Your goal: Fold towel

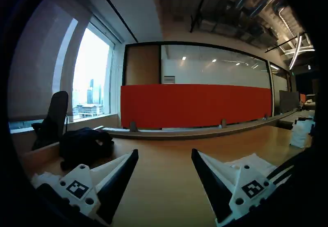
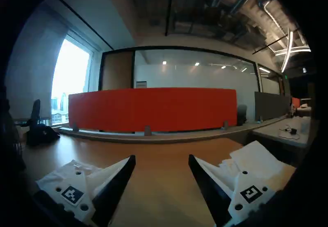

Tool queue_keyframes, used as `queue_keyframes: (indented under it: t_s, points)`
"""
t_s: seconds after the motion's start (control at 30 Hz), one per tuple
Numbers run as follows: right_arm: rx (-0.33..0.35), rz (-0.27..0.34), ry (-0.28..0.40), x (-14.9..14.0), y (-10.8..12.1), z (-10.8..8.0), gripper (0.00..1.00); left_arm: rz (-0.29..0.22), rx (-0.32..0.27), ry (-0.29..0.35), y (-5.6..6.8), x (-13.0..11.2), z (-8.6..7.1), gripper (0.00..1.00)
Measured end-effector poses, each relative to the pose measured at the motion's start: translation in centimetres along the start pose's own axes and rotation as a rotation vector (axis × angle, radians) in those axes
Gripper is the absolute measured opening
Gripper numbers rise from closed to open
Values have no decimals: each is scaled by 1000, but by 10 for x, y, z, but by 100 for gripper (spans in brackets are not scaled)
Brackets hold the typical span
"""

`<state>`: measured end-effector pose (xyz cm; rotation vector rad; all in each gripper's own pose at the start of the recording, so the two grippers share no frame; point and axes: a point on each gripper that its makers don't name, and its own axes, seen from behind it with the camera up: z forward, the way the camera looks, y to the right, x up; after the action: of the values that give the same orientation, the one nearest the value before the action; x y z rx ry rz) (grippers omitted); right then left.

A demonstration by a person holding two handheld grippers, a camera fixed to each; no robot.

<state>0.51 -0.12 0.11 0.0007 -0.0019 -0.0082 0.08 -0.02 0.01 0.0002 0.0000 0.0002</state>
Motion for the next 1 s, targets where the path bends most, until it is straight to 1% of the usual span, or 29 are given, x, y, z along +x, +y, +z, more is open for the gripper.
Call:
queue_keyframes:
  t_s: [0.1,0.3,0.6,0.7,0.8,1.0]
  points:
    - [-1,-15,-6,16,-1,0,100,3,3,0,-3,14,1,96]
    - [-4,-41,-1,63,-3,0,100,14,6,-4,-4,56,0,96]
    - [-1,-54,-13,133,-12,-3,100,21,11,-23,-13,112,-4,96]
    - [-3,-60,-18,148,-13,-4,100,26,14,-36,-16,124,-6,96]
    - [-8,-65,-26,157,-12,-6,100,26,15,-45,-19,133,-7,96]
    - [-4,-71,-40,165,-13,-8,100,34,-1,-61,-16,142,-8,96]
